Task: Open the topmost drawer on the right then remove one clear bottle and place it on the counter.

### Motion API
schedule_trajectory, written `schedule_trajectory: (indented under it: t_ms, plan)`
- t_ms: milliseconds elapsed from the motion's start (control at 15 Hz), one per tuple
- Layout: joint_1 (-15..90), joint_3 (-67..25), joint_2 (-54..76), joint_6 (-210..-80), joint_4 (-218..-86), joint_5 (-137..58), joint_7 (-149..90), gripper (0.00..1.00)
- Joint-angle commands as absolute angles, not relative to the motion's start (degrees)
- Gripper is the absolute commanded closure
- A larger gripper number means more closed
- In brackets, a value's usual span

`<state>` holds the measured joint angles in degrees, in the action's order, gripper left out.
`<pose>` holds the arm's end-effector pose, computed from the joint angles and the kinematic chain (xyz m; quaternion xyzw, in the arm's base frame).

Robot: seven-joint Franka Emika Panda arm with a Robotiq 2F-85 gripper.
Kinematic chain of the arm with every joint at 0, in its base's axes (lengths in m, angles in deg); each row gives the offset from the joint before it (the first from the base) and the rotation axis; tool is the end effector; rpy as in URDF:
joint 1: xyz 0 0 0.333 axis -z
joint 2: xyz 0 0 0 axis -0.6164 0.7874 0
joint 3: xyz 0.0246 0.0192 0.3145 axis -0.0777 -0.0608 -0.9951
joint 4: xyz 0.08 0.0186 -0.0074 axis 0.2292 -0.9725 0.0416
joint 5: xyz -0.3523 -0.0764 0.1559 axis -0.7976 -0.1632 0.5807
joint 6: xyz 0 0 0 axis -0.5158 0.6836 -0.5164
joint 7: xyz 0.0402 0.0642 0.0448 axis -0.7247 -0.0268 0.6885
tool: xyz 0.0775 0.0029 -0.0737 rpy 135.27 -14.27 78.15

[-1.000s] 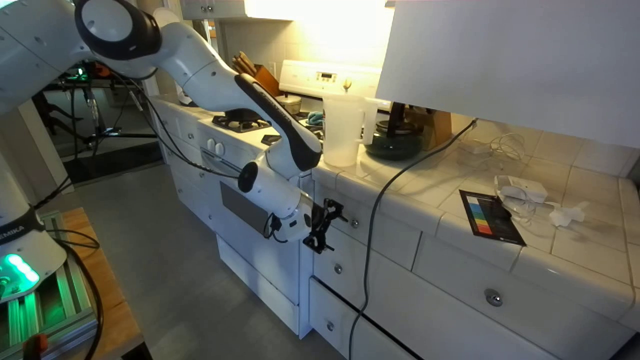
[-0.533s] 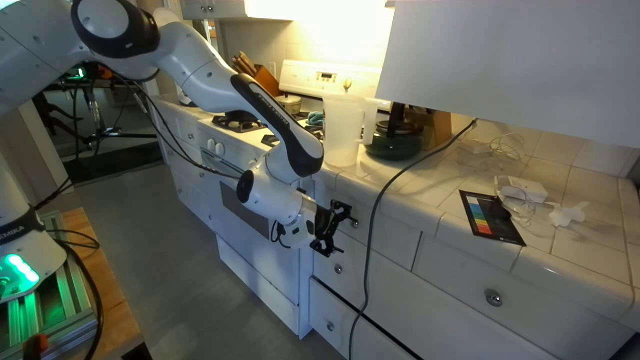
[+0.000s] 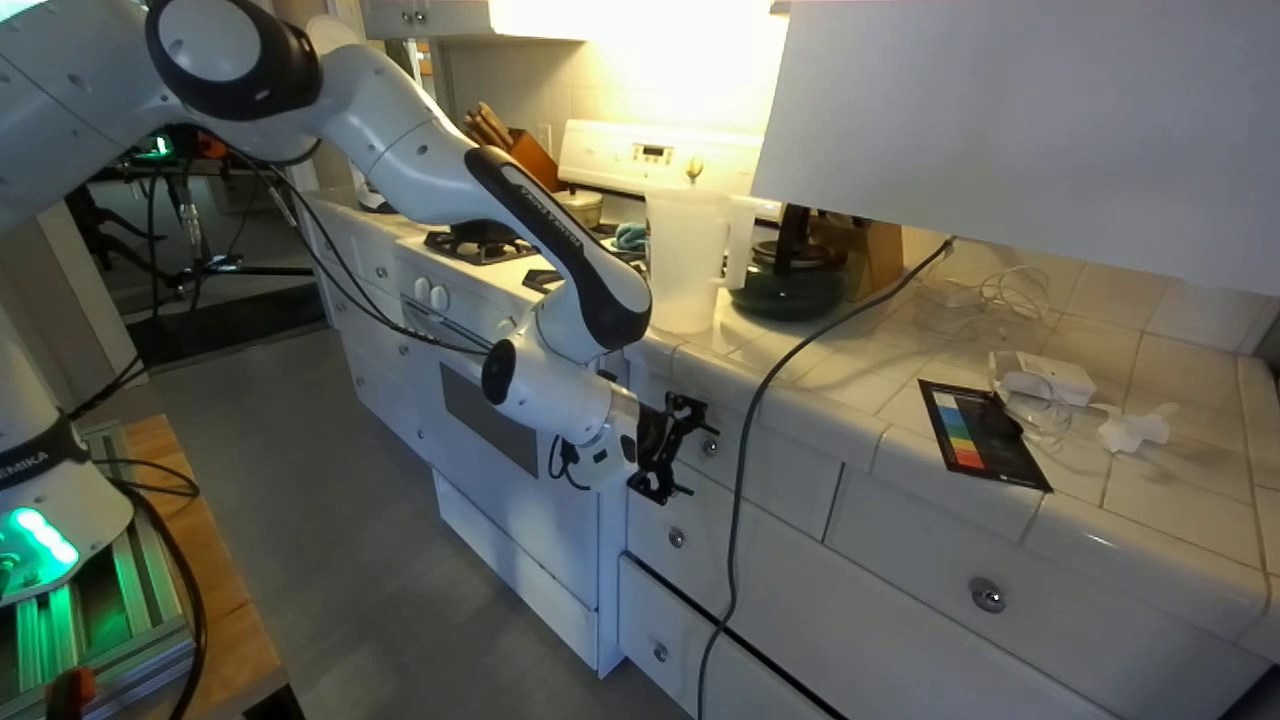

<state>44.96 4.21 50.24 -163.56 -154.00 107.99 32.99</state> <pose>0.5276 -0.3753 0.0900 -0.6113 0.6526 -0.4071 0.1862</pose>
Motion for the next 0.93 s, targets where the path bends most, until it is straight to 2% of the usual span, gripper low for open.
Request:
schedule_trajectory:
  t_ms: [0, 467, 867]
  plan:
    - [45.4, 3.04, 53.65, -164.99, -150.01, 107.65, 31.29, 0.0]
    - [45.87, 1.32, 58.06, -169.43, -144.54, 104.77, 25.4, 0.0]
    - [47.67, -1.9, 53.09, -176.79, -150.58, 84.58, 5.98, 0.0]
